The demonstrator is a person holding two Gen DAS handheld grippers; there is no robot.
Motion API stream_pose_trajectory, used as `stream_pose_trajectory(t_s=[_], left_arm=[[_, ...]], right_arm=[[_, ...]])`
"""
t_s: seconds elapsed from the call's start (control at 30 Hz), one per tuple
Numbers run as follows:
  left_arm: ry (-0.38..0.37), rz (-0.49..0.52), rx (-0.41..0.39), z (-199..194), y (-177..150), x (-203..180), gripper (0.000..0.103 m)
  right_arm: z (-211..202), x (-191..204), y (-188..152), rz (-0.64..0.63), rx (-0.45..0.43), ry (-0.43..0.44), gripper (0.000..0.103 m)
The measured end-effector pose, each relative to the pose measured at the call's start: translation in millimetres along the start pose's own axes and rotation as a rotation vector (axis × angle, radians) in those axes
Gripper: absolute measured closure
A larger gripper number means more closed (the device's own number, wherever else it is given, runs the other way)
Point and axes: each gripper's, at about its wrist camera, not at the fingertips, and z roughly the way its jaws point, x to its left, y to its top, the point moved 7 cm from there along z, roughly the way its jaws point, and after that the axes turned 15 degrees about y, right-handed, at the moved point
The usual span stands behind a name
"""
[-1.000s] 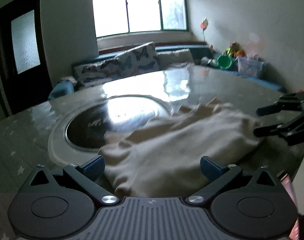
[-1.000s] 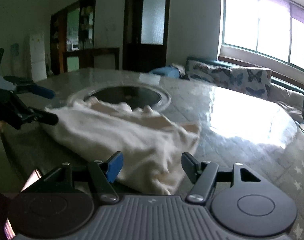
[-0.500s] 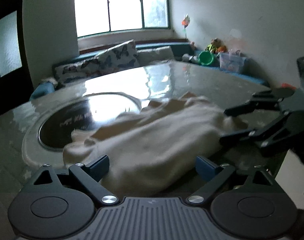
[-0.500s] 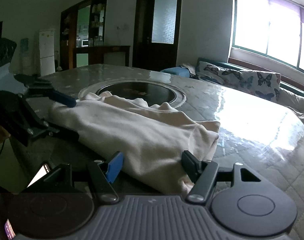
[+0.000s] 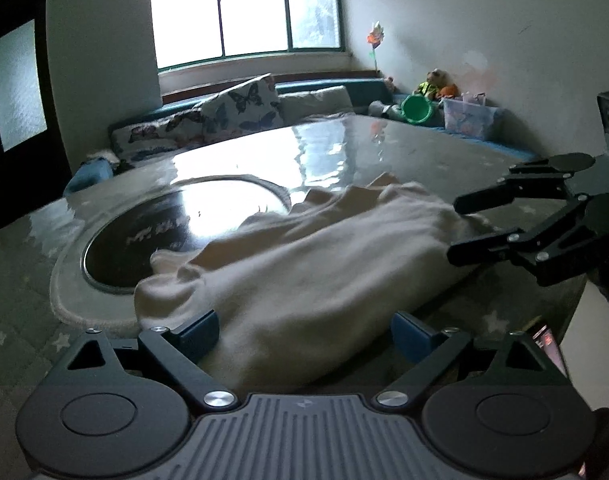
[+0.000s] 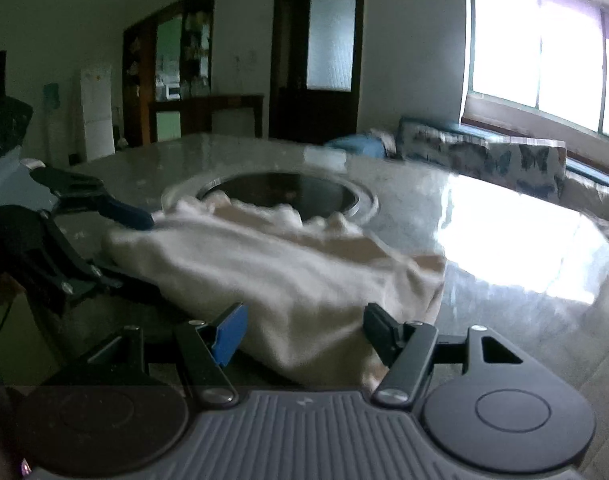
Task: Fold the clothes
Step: 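Press the sweatshirt bundle flat with both open grippers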
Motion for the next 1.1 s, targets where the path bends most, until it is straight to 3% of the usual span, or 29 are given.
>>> stream_pose_trajectory(t_s=[0.23,0.5,0.63,0.83,0.93,1.1], left_arm=[[-0.026,0.000,0.005,-2,0,1,0.007],[-0.018,-0.100,0.014,6,15,25,0.007],[-0.023,-0.162,0.090,22,8,41,0.007],[0.004,-0.233,0.068,21,18,62,0.003],[0.032,-0.264,0.088,30,18,71,0.002],[0.030,-0.297,0.133,42,15,75,0.000]], right_arm=[[-1,-5,3,0.026,-0.006,0.010,0.036],[6,-13,15,0.053,-0.026,0.019,0.035],[14,-17,12,0.077,-0.001,0.022,0.030],[11,-24,20,0.113,-0.023,0.027,0.025],[9,-36,18,0.163,-0.028,0.018,0.019],[5,-55,16,0.246,-0.037,0.002,0.018]])
